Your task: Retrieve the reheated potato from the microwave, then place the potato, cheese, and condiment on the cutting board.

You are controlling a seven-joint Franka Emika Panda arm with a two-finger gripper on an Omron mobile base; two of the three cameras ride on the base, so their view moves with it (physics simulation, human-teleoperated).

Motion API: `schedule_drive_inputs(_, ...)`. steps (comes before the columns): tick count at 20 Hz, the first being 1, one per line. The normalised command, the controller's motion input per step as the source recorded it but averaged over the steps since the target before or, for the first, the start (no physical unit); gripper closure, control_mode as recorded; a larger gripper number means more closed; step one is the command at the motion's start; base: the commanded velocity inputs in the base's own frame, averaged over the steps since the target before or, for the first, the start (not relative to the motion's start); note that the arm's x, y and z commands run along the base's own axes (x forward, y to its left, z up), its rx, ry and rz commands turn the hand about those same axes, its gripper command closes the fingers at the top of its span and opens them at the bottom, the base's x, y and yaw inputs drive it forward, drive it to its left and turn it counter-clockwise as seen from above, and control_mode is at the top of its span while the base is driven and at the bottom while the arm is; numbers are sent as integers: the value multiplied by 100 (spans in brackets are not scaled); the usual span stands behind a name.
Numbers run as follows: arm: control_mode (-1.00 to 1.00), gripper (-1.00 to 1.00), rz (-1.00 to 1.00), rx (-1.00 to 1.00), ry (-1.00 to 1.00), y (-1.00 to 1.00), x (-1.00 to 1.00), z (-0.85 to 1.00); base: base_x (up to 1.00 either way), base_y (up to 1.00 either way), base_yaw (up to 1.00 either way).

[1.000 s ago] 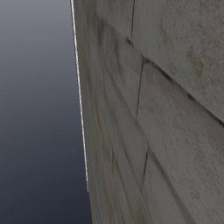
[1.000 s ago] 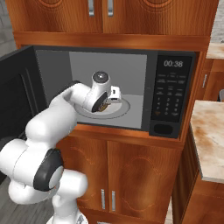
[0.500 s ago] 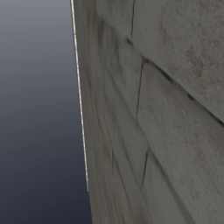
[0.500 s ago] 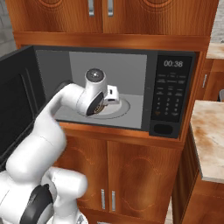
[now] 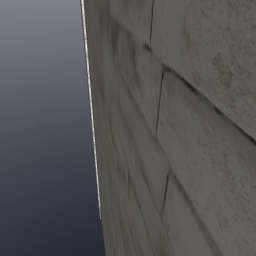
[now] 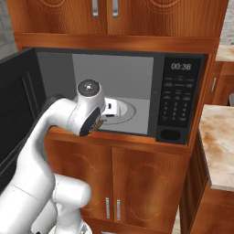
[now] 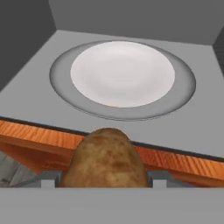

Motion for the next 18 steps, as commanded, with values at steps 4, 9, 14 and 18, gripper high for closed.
schedule_drive_inputs(4, -100, 100, -6, 0, 7, 0, -71, 5, 0, 0, 0)
schedule_drive_inputs(9, -100, 100, -6, 0, 13, 9, -45, -3, 0, 0, 0)
schedule_drive_inputs(14, -100, 100, -2, 1, 1, 3, -5, -1, 0, 0, 0)
schedule_drive_inputs(18, -100, 100, 0, 0, 0, 0, 0, 0, 0, 0, 0)
